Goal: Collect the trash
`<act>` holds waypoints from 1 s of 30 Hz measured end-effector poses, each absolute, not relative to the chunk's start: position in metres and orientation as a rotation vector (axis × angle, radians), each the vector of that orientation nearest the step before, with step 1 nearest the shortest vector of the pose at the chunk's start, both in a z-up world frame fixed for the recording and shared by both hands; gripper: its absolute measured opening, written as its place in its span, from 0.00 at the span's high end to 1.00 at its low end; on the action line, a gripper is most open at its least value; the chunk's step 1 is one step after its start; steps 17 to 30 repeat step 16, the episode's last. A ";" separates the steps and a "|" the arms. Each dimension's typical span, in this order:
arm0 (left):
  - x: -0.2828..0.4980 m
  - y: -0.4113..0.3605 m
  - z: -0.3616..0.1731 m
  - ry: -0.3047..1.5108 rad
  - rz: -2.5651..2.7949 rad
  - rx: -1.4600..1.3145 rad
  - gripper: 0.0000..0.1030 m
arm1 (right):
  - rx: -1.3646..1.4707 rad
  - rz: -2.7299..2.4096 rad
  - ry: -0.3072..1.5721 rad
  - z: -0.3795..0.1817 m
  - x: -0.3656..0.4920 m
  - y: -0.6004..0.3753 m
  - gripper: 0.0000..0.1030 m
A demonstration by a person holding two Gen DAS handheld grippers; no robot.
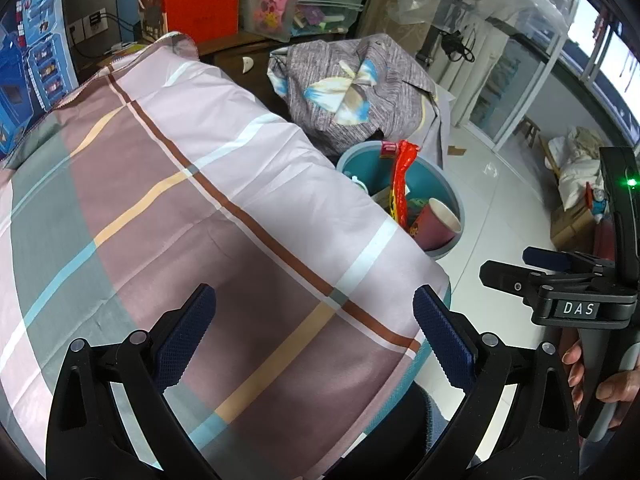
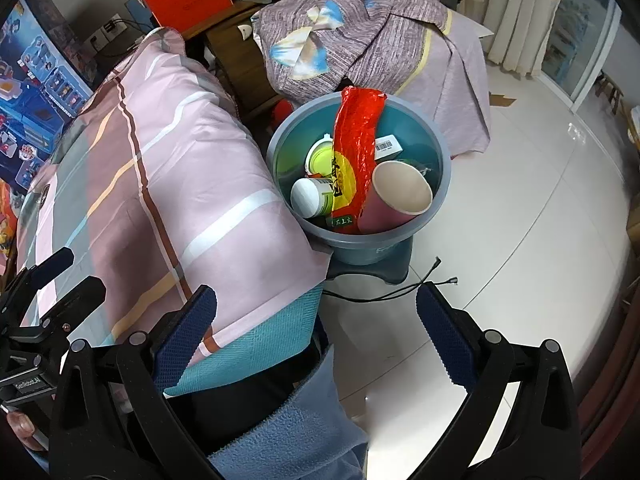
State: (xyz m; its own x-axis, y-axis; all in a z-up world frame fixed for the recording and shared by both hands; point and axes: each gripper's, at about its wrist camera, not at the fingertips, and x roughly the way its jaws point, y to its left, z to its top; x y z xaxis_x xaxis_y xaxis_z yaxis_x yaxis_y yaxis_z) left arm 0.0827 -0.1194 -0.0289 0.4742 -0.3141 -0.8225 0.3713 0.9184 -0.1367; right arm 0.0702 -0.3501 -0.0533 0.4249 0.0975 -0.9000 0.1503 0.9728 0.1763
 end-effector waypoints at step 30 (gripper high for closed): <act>0.088 -0.115 -0.034 1.015 -0.384 0.076 0.04 | 0.223 -0.046 1.131 -0.051 0.072 -0.349 0.07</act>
